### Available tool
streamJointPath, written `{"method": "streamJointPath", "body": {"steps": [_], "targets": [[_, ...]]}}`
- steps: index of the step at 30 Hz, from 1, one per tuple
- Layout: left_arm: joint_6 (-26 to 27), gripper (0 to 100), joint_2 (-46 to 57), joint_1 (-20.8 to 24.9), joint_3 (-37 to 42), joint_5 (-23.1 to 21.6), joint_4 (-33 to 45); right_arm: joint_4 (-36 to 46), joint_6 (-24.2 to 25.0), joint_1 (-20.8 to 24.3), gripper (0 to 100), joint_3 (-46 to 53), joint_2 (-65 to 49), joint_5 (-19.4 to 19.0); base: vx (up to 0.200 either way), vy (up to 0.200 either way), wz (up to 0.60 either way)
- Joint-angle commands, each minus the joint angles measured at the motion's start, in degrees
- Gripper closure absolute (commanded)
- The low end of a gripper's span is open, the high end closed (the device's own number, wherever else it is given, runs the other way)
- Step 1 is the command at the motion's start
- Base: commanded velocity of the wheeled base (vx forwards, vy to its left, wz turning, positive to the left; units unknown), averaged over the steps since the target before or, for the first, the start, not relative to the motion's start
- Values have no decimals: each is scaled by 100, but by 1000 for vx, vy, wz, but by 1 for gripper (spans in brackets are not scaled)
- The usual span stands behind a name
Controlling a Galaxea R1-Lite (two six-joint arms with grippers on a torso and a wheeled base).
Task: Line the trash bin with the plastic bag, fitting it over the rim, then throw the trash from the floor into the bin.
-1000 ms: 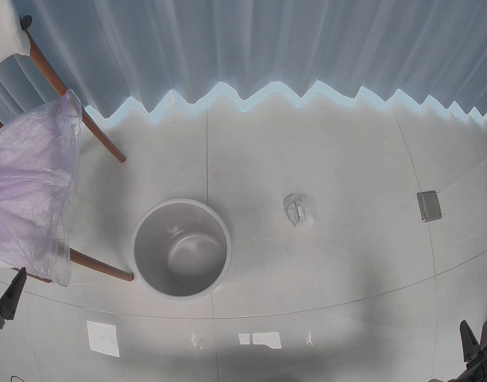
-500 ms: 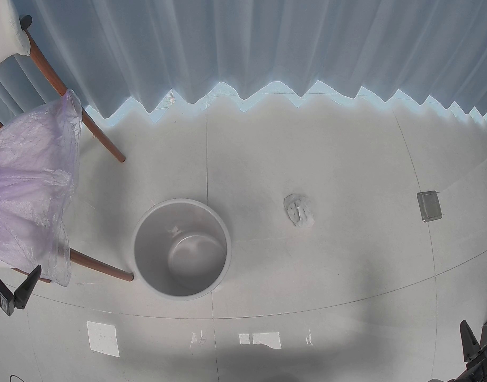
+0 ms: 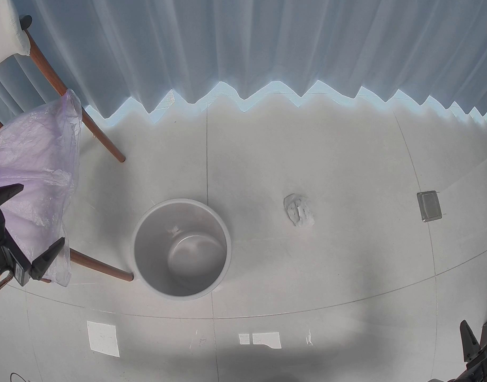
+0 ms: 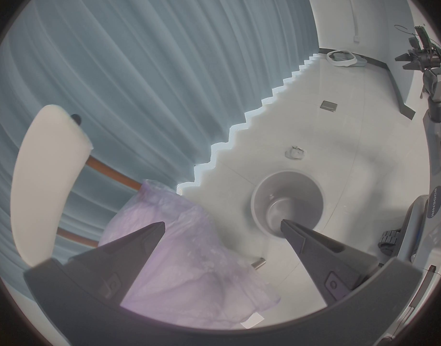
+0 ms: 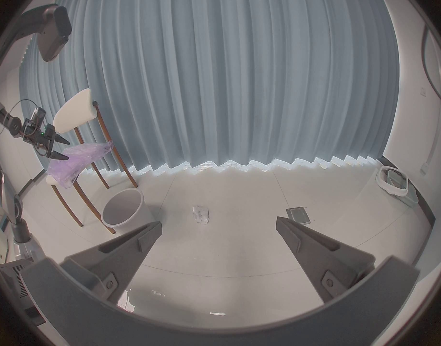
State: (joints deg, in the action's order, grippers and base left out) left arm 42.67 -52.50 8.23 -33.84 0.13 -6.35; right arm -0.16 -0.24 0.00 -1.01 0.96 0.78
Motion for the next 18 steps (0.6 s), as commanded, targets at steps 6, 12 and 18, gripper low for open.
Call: {"method": "streamJointPath", "body": {"steps": [6,12,18], "targets": [[-39,0,-884,698,-316,-13,-94,-2,-2,0,0,101,-96,1,0,0,0],[-48,0,-1297,1216,-703,-13,-86,-2,-2,0,0,101,-96,1,0,0,0],[-13,0,-1570,1524,-914,83,-59,-2,-2,0,0,101,-96,1,0,0,0]]}}
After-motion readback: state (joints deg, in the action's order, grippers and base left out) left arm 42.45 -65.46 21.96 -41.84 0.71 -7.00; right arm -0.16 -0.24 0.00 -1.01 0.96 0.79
